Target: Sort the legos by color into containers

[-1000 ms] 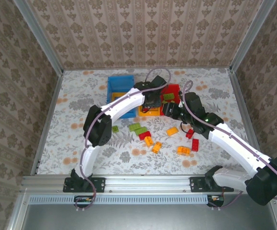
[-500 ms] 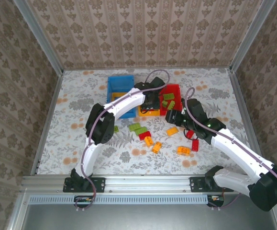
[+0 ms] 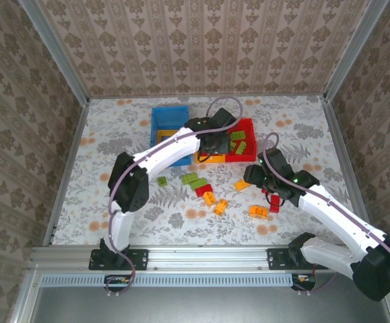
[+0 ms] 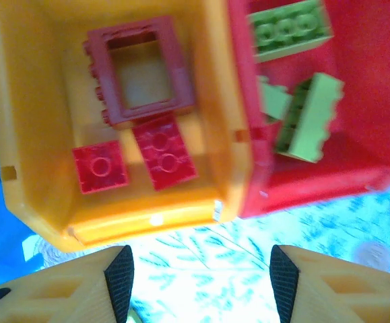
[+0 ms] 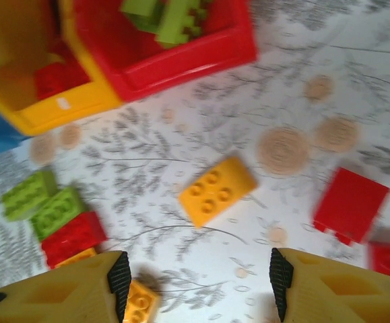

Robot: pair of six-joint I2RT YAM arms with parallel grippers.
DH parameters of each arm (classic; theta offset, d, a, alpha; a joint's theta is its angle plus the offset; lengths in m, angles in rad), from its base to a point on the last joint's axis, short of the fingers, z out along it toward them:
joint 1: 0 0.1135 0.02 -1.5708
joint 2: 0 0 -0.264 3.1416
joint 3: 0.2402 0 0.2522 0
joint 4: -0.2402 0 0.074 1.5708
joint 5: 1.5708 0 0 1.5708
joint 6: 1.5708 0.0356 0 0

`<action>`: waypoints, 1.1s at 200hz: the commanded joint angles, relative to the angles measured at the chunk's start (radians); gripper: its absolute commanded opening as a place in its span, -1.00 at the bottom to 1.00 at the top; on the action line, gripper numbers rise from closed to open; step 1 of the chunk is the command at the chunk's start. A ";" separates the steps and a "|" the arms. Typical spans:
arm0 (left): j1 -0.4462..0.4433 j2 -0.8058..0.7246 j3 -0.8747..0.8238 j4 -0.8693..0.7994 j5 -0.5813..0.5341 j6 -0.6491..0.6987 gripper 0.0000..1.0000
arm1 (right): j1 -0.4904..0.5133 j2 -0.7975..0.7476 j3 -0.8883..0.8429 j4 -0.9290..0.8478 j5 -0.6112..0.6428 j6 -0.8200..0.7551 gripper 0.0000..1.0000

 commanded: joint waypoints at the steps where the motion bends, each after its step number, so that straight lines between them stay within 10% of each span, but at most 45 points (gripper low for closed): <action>1: -0.072 -0.111 -0.070 0.105 -0.034 0.079 0.18 | -0.067 0.007 -0.023 -0.103 0.065 0.019 0.23; 153: -0.287 -0.282 -0.299 0.304 -0.093 0.142 0.21 | -0.257 0.344 -0.106 0.167 -0.061 -0.037 0.13; 220: -0.319 -0.428 -0.413 0.319 -0.246 0.091 0.21 | -0.164 0.235 -0.052 0.157 0.023 -0.097 -0.62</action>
